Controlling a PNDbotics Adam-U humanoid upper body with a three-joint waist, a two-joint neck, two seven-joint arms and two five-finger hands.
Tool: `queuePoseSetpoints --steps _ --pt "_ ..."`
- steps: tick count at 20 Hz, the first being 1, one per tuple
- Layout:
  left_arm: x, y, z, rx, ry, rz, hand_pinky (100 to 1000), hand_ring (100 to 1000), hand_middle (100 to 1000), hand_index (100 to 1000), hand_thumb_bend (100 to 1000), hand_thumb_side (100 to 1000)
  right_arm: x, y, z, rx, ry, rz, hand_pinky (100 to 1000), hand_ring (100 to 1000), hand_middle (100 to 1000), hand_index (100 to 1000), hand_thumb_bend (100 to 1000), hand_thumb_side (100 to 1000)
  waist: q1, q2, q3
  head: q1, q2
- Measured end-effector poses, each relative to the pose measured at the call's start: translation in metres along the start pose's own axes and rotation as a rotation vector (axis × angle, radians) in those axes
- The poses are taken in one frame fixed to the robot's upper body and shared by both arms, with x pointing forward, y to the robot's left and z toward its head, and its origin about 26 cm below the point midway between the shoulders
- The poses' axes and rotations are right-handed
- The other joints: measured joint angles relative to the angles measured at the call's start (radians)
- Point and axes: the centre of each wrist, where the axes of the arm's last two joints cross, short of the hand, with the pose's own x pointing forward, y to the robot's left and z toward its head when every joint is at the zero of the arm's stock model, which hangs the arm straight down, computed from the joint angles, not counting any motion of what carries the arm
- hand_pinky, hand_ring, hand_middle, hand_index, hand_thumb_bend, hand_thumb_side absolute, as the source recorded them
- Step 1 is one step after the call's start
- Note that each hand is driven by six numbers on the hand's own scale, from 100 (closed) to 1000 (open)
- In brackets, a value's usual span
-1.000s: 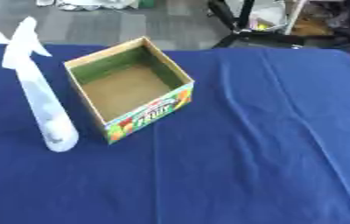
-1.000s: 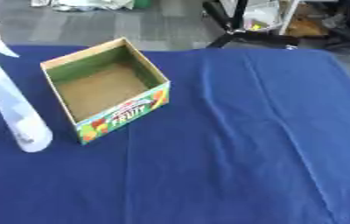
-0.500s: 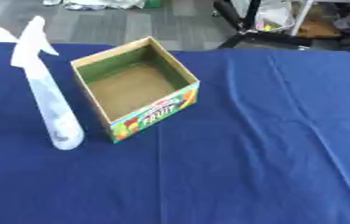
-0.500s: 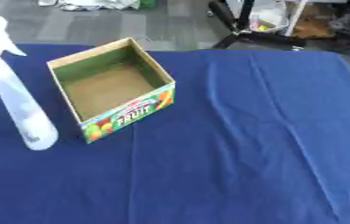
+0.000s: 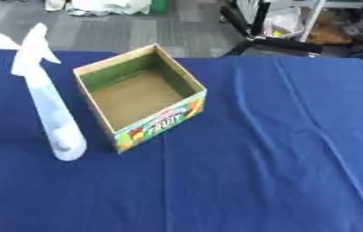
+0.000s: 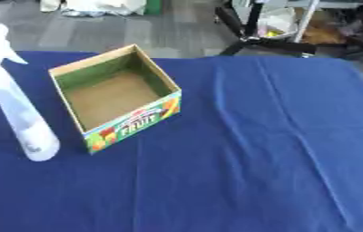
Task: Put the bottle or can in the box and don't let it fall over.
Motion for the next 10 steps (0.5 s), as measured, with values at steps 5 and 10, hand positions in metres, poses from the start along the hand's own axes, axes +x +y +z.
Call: queuePoseSetpoints --steps 5,10 --pt "0.003 -0.002 -0.024 -0.051 -0.016 -0.014 1000 1000 1000 930 755 225 0.000 0.001 -0.001 0.006 0.001 -0.003 1000 1000 1000 1000 100 529 -0.001 0.001 -0.005 -0.006 -0.002" --pt "0.005 -0.006 -0.053 -0.120 -0.014 -0.002 1000 1000 1000 923 760 233 -0.001 0.004 -0.002 0.012 0.002 -0.013 1000 1000 1000 1000 100 531 -0.003 0.005 -0.010 0.000 -0.010"
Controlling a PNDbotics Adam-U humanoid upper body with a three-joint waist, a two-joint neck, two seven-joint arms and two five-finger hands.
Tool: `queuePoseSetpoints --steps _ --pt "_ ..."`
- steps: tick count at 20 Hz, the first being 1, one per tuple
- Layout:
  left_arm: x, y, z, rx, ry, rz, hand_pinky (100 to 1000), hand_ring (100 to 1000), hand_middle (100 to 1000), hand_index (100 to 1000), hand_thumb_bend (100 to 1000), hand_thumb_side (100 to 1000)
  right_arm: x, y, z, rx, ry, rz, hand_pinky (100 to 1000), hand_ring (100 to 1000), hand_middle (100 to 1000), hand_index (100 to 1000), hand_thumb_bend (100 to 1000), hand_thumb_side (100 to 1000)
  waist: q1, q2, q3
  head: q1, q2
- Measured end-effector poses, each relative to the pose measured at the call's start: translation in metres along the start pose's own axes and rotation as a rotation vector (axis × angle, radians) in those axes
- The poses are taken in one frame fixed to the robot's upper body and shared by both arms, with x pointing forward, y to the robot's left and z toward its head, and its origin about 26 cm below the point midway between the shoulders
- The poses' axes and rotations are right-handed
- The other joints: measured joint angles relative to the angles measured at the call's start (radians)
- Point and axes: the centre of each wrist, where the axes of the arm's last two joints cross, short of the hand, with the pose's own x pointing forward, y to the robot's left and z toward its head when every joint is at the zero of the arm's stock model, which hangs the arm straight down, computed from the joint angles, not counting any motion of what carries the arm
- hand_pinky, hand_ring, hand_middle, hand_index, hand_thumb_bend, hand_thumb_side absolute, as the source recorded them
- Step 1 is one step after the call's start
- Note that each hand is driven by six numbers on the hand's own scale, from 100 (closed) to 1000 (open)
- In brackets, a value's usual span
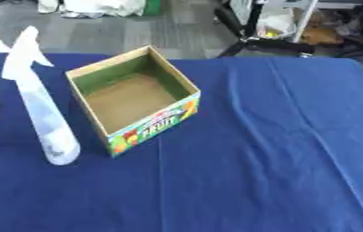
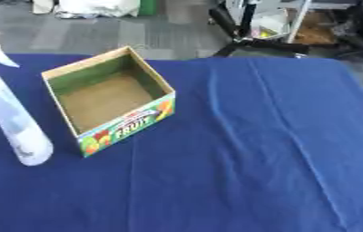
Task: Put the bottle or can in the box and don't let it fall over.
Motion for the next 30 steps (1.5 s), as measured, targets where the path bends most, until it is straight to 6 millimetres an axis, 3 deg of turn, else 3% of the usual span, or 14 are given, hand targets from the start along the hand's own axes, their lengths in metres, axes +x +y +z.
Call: queuePoseSetpoints --steps 9,10,11,12,14,15,16,17,18,19,20,26,30 --pt "-0.010 -0.016 -0.054 -0.089 0.017 0.020 1000 1000 1000 893 768 210 -0.002 0.005 -0.001 0.000 0.003 -0.023 1000 1000 1000 1000 100 528 -0.016 0.014 -0.012 0.028 -0.009" --pt "-0.013 -0.018 -0.058 -0.097 0.024 0.020 1000 1000 1000 845 716 138 -0.002 0.006 -0.001 -0.001 0.002 -0.027 1000 1000 1000 1000 100 528 -0.016 0.014 -0.012 0.030 -0.010" --pt "-0.016 -0.021 -0.061 -0.104 0.034 0.019 1000 1000 1000 838 706 127 -0.002 0.006 -0.002 -0.001 0.001 -0.031 1000 1000 1000 1000 100 528 -0.017 0.015 -0.012 0.030 -0.010" --pt "-0.018 -0.024 -0.064 -0.110 0.042 0.020 1000 1000 1000 758 586 100 -0.002 0.006 -0.002 -0.001 0.001 -0.033 1000 1000 1000 1000 100 528 -0.017 0.015 -0.012 0.030 -0.010" --pt "-0.023 -0.029 -0.069 -0.122 0.055 0.030 1000 1000 1000 590 100 100 -0.002 0.007 -0.002 -0.003 0.005 -0.035 1000 1000 1000 1000 100 527 -0.019 0.018 -0.014 0.029 -0.010" --pt "-0.026 -0.031 -0.071 -0.126 0.062 0.038 1000 1000 1000 555 100 100 -0.003 0.007 -0.001 -0.005 0.007 -0.037 1000 1000 1000 1000 100 527 -0.020 0.020 -0.015 0.029 -0.010" --pt "-0.027 -0.033 -0.072 -0.125 0.065 0.043 1000 1000 1000 459 100 100 -0.003 0.007 -0.001 -0.008 0.009 -0.039 1000 1000 1000 1000 100 527 -0.019 0.020 -0.015 0.029 -0.010" --pt "-0.027 -0.033 -0.073 -0.118 0.069 0.046 1000 1000 1000 396 100 167 -0.003 0.007 -0.001 -0.010 0.011 -0.039 1000 1000 1000 1000 100 527 -0.019 0.020 -0.015 0.029 -0.010" --pt "-0.027 -0.034 -0.074 -0.105 0.073 0.048 1000 1000 1000 296 100 385 -0.003 0.007 -0.001 -0.011 0.013 -0.039 1000 1000 1000 1000 100 527 -0.019 0.020 -0.015 0.029 -0.010" --pt "-0.027 -0.034 -0.074 -0.089 0.075 0.049 1000 1000 1000 274 100 443 -0.003 0.007 -0.001 -0.013 0.015 -0.039 1000 1000 1000 1000 100 526 -0.019 0.020 -0.015 0.029 -0.010" --pt "-0.027 -0.034 -0.074 -0.071 0.076 0.049 1000 1000 1000 190 100 613 -0.003 0.007 -0.001 -0.014 0.016 -0.039 1000 1000 1000 1000 100 526 -0.020 0.020 -0.015 0.028 -0.010" --pt "-0.016 -0.033 -0.080 -0.014 0.015 0.053 1000 1000 991 150 100 672 -0.005 0.007 0.002 -0.026 0.026 -0.041 1000 1000 1000 1000 100 527 -0.022 0.020 -0.015 0.023 -0.008" --pt "0.025 -0.020 -0.089 0.005 -0.147 -0.004 1000 1000 955 146 100 672 -0.005 0.007 0.002 -0.030 0.023 -0.041 1000 1000 1000 1000 100 527 -0.020 0.020 -0.015 0.016 -0.008"
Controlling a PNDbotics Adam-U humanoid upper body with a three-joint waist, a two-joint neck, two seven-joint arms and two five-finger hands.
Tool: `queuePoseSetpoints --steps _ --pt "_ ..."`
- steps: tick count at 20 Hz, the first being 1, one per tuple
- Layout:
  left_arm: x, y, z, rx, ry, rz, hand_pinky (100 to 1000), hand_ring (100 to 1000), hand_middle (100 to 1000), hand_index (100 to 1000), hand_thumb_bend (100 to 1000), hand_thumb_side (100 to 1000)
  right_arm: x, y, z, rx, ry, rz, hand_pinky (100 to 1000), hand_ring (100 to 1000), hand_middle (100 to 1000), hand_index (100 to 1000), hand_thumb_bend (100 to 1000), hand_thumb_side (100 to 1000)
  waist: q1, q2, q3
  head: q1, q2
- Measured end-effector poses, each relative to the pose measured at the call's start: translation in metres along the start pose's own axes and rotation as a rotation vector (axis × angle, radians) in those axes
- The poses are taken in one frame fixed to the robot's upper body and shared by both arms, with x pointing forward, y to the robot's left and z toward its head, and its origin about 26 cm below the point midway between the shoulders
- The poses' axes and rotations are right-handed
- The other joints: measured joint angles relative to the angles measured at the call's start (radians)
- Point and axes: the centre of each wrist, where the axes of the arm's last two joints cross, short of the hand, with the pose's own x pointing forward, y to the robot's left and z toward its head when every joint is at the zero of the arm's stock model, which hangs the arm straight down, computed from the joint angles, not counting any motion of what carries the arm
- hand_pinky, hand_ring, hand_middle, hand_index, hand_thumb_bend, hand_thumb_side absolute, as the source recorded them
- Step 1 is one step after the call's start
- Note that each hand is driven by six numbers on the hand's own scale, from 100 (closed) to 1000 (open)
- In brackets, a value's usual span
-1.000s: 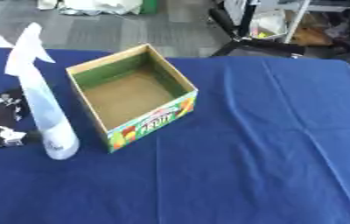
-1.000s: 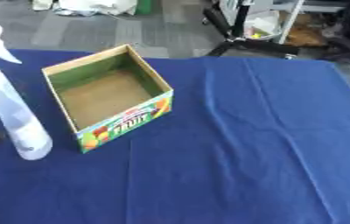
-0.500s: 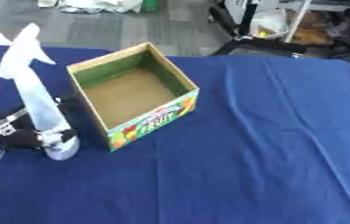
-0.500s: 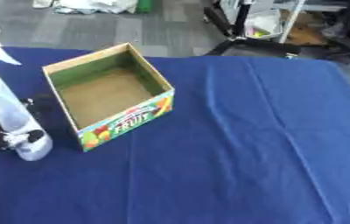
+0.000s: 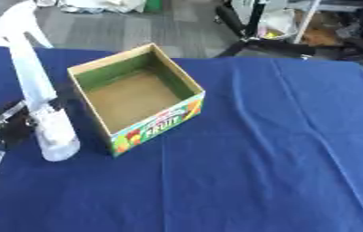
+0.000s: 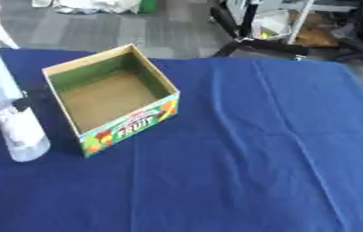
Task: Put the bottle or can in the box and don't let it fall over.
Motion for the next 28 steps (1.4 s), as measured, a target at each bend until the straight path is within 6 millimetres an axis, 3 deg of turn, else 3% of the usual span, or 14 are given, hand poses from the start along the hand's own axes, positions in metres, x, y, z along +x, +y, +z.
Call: queuePoseSetpoints --steps 5,8,12,15,19,20,21,23,24,25,27,28 --pt "0.060 0.025 -0.036 0.043 -0.165 -0.060 1000 1000 950 152 100 672 0.001 0.001 -0.002 -0.001 -0.008 -0.013 1000 1000 1000 1000 100 525 0.001 0.000 -0.016 0.002 -0.001" --pt "0.079 0.037 -0.059 0.103 -0.188 -0.088 1000 1000 951 151 100 672 0.003 0.003 -0.007 0.007 -0.019 -0.032 1000 1000 1000 1000 100 527 0.001 0.007 -0.035 0.022 -0.014" --pt "0.069 0.040 -0.086 0.190 -0.160 -0.137 1000 1000 967 152 100 672 0.007 0.010 -0.016 0.036 -0.037 -0.067 1000 1000 1000 1000 100 523 -0.004 0.029 -0.080 0.070 -0.038" --pt "0.049 0.032 -0.102 0.258 -0.140 -0.208 1000 1000 981 152 100 672 0.010 0.017 -0.024 0.071 -0.050 -0.101 1000 1000 1000 1000 100 523 -0.001 0.044 -0.126 0.116 -0.057" --pt "0.019 0.017 -0.114 0.333 -0.136 -0.318 1000 1000 1000 159 100 597 0.014 0.025 -0.033 0.114 -0.060 -0.142 1000 1000 1000 1000 100 523 0.011 0.058 -0.177 0.171 -0.073" --pt "0.012 0.013 -0.116 0.342 -0.134 -0.344 1000 1000 1000 174 100 626 0.014 0.026 -0.034 0.120 -0.059 -0.148 1000 1000 1000 1000 100 523 0.016 0.060 -0.182 0.179 -0.073" --pt "0.006 0.011 -0.116 0.348 -0.130 -0.372 1000 1000 1000 247 100 612 0.014 0.027 -0.035 0.124 -0.057 -0.152 1000 1000 1000 1000 100 524 0.019 0.061 -0.184 0.186 -0.074" --pt "-0.001 0.009 -0.117 0.355 -0.124 -0.425 1000 1000 1000 520 100 590 0.015 0.027 -0.036 0.128 -0.054 -0.157 1000 1000 1000 1000 100 525 0.022 0.061 -0.185 0.192 -0.074" --pt "-0.003 0.010 -0.117 0.355 -0.120 -0.447 1000 1000 1000 609 100 561 0.015 0.027 -0.036 0.128 -0.051 -0.159 1000 1000 1000 1000 100 525 0.023 0.061 -0.185 0.193 -0.074" --pt "-0.005 0.010 -0.117 0.350 -0.117 -0.464 1000 1000 1000 862 100 532 0.015 0.027 -0.036 0.127 -0.049 -0.161 1000 1000 1000 1000 100 524 0.023 0.061 -0.184 0.192 -0.073" --pt "-0.007 0.009 -0.116 0.334 -0.112 -0.494 1000 1000 1000 922 100 715 0.015 0.027 -0.036 0.126 -0.049 -0.163 1000 1000 1000 1000 100 525 0.022 0.060 -0.179 0.188 -0.070" --pt "-0.007 0.009 -0.116 0.322 -0.109 -0.512 1000 1000 1000 922 100 720 0.015 0.027 -0.035 0.125 -0.047 -0.163 1000 1000 1000 1000 100 513 0.020 0.058 -0.175 0.184 -0.064"
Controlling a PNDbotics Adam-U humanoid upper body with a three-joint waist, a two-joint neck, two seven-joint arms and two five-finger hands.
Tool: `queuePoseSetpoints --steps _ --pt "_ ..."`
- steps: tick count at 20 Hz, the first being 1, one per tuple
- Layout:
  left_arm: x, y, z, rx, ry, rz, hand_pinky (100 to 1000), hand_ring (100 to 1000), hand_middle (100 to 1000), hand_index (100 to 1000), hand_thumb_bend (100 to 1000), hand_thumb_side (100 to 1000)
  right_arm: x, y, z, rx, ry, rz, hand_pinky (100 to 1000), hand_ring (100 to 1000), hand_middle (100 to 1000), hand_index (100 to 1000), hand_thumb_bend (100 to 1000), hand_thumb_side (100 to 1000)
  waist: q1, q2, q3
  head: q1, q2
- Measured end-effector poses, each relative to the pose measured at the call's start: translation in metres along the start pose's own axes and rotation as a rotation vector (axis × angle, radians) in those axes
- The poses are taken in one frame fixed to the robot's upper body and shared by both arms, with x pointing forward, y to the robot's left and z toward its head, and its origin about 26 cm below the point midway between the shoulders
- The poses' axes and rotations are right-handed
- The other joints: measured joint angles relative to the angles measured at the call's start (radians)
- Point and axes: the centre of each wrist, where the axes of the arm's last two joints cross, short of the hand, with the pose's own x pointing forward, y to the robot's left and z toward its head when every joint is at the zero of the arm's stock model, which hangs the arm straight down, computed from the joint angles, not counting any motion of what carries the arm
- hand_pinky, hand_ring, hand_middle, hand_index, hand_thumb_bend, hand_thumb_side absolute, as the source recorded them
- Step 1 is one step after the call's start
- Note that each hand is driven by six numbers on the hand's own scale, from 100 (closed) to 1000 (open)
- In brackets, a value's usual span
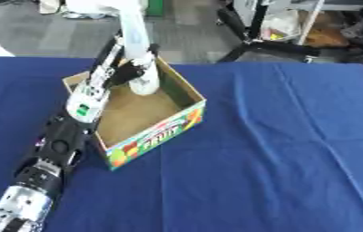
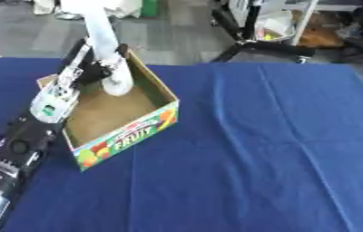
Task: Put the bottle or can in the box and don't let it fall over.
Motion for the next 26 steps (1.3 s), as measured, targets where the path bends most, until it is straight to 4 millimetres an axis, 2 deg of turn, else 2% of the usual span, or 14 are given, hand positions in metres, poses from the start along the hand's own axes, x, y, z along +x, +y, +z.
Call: queuePoseSetpoints --steps 4,7,9,11,15,18,19,20,21,24,25,26 --pt "-0.002 0.001 0.002 -0.041 0.002 -0.054 1000 1000 1000 929 142 710 -0.002 -0.002 0.004 -0.008 0.009 0.003 1000 1000 1000 1000 100 523 -0.013 -0.003 0.015 -0.022 0.034" --pt "-0.005 0.004 0.005 -0.046 0.010 -0.047 1000 1000 1000 916 100 674 -0.002 -0.002 0.004 -0.006 0.005 0.003 1000 1000 1000 1000 100 523 -0.022 -0.004 0.018 -0.031 0.046" --pt "-0.004 0.005 0.005 -0.041 0.009 -0.027 1000 1000 1000 913 100 651 -0.002 -0.002 0.005 -0.004 0.006 0.003 1000 1000 1000 1000 100 523 -0.023 -0.004 0.018 -0.034 0.047" --pt "-0.004 0.006 0.005 -0.026 0.008 0.001 1000 1000 1000 911 100 666 -0.002 -0.002 0.005 -0.003 0.006 0.004 1000 1000 1000 1000 100 523 -0.022 -0.003 0.018 -0.035 0.047" --pt "0.000 0.009 0.002 0.015 -0.006 0.048 1000 1000 1000 924 214 709 -0.002 -0.002 0.005 0.002 0.009 0.005 1000 1000 1000 1000 100 525 -0.018 -0.003 0.016 -0.035 0.047" --pt "0.005 0.016 -0.002 0.042 -0.021 0.058 1000 1000 1000 925 212 708 -0.003 -0.002 0.005 0.005 0.011 0.008 1000 1000 1000 1000 100 523 -0.013 -0.003 0.014 -0.035 0.046" --pt "0.005 0.017 -0.002 0.047 -0.022 0.057 1000 1000 1000 929 100 552 -0.003 -0.002 0.005 0.006 0.011 0.009 1000 1000 1000 1000 100 523 -0.013 -0.003 0.013 -0.035 0.046" --pt "0.006 0.019 -0.003 0.050 -0.023 0.052 1000 1000 1000 928 100 386 -0.003 -0.001 0.005 0.007 0.012 0.008 1000 1000 1000 1000 100 523 -0.013 -0.003 0.013 -0.035 0.046" --pt "0.007 0.021 -0.004 0.051 -0.025 0.044 1000 1000 1000 920 100 289 -0.003 -0.001 0.005 0.007 0.012 0.008 1000 1000 1000 1000 100 523 -0.013 -0.003 0.013 -0.036 0.046" --pt "0.009 0.024 -0.005 0.042 -0.020 0.013 1000 1000 1000 899 100 437 -0.003 -0.001 0.005 0.010 0.014 0.007 1000 1000 1000 1000 100 523 -0.013 -0.003 0.013 -0.038 0.046" --pt "0.009 0.025 -0.005 0.043 -0.016 0.011 1000 1000 1000 896 100 570 -0.003 -0.001 0.005 0.010 0.015 0.007 1000 1000 1000 1000 100 523 -0.013 -0.003 0.014 -0.038 0.046" --pt "0.009 0.025 -0.005 0.049 -0.013 0.013 1000 1000 1000 897 100 565 -0.003 -0.001 0.005 0.010 0.016 0.007 1000 1000 1000 1000 100 523 -0.013 -0.003 0.018 -0.039 0.047"
